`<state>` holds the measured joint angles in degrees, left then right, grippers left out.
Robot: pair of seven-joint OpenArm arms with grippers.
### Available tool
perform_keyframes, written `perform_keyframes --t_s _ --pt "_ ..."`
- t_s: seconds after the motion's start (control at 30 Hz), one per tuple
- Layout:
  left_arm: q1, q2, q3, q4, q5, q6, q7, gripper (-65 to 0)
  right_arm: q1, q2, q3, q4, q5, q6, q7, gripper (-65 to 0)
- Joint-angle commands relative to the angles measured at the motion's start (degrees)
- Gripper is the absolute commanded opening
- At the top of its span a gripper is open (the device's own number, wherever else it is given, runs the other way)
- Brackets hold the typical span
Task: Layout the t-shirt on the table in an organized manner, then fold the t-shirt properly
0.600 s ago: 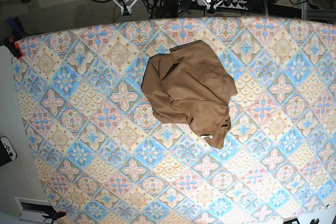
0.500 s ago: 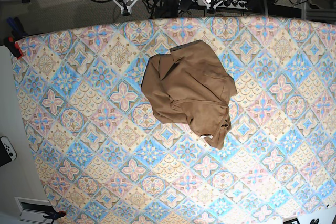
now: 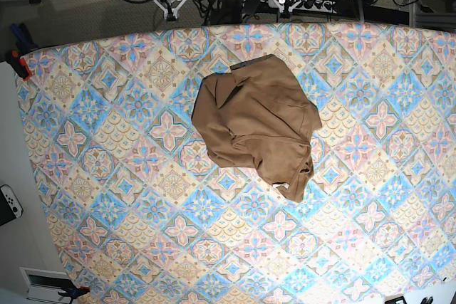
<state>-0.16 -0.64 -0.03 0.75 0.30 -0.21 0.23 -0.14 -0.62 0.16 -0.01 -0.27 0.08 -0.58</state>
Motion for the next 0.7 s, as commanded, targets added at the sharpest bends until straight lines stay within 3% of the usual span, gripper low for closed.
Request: perform_keyframes --t_s 0.0,0.53,0.67 --pt "0.12 0.25 0.16 0.08 0.19 -0.01 0.08 -64.7 0.19 0.23 0.14 0.05 0.05 0.32 0.45 -64.6" --pt "0.30 0.25 0.08 -0.18 0.19 -0.01 0.08 -64.7 -0.08 0.40 0.14 0.05 0.14 0.23 0.45 -65.0" --pt "2.41 -0.28 -0.01 0.17 0.10 -0.01 -0.63 -64.7 -0.25 2.43 3.22 0.05 0.23 0.23 0.62 -65.0"
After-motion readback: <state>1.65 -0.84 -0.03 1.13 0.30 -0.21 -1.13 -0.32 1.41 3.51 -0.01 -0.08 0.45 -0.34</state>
